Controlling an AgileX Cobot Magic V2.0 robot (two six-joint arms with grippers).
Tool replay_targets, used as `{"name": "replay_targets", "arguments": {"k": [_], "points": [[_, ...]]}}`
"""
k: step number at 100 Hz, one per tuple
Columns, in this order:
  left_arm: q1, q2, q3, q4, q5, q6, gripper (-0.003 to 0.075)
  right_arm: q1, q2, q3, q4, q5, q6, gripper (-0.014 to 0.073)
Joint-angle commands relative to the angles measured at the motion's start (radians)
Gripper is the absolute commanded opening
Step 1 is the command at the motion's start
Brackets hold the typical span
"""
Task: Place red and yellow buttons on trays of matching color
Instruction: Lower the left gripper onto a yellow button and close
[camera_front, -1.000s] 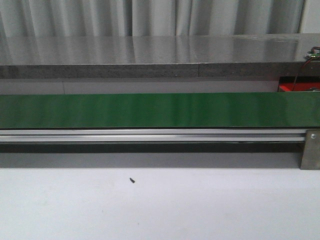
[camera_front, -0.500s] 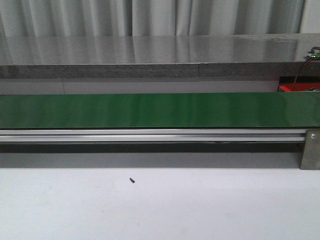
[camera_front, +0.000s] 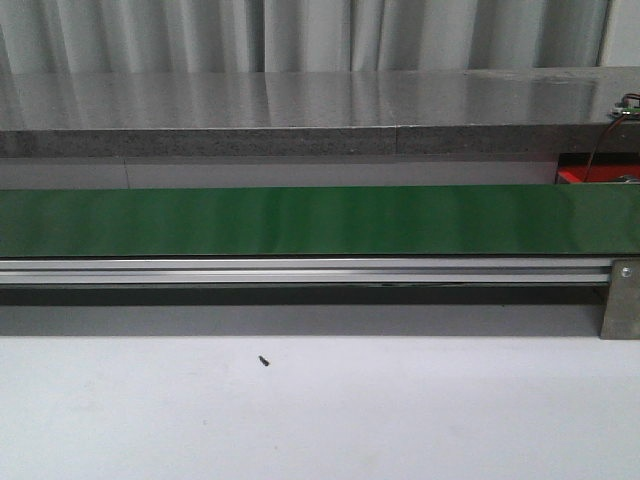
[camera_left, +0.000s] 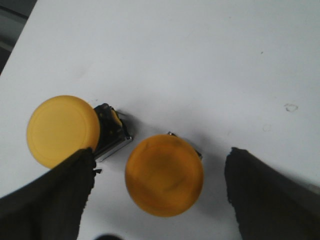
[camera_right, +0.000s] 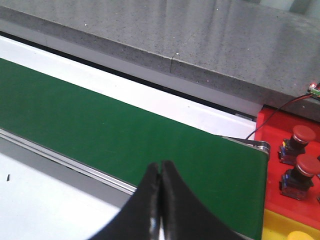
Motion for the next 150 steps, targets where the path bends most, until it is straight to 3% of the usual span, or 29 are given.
{"name": "replay_targets", "arguments": {"k": [1, 81, 97, 133, 150], "points": [[0.000, -0.048, -0.036, -0.002, -0.051, -0.007, 0.0513, -0.001, 0.001, -0.027, 0.029, -0.049, -0.003, -0.0067], [-0.038, -0.020, -0.036, -0.016, -0.096, 0.018, 0.0510, -0.001, 0.001, -0.027, 0.029, -0.049, -0.003, -0.0067], [-0.038, -0.020, -0.036, 0.006, -0.090, 0.018, 0.0443, -0.001, 0.001, -0.027, 0.029, -0.049, -0.003, -0.0067], [-0.038, -0.020, -0.036, 0.008, -0.071, 0.018, 0.0178, -0.001, 0.001, -0.027, 0.029, -0.049, -0.003, -0.0067], [-0.038, -0.050, -0.036, 0.008, -0.040, 0.018, 0.0154, -0.001, 0.001, -0.027, 0.029, -0.049, -0.003, -0.0067]]}}
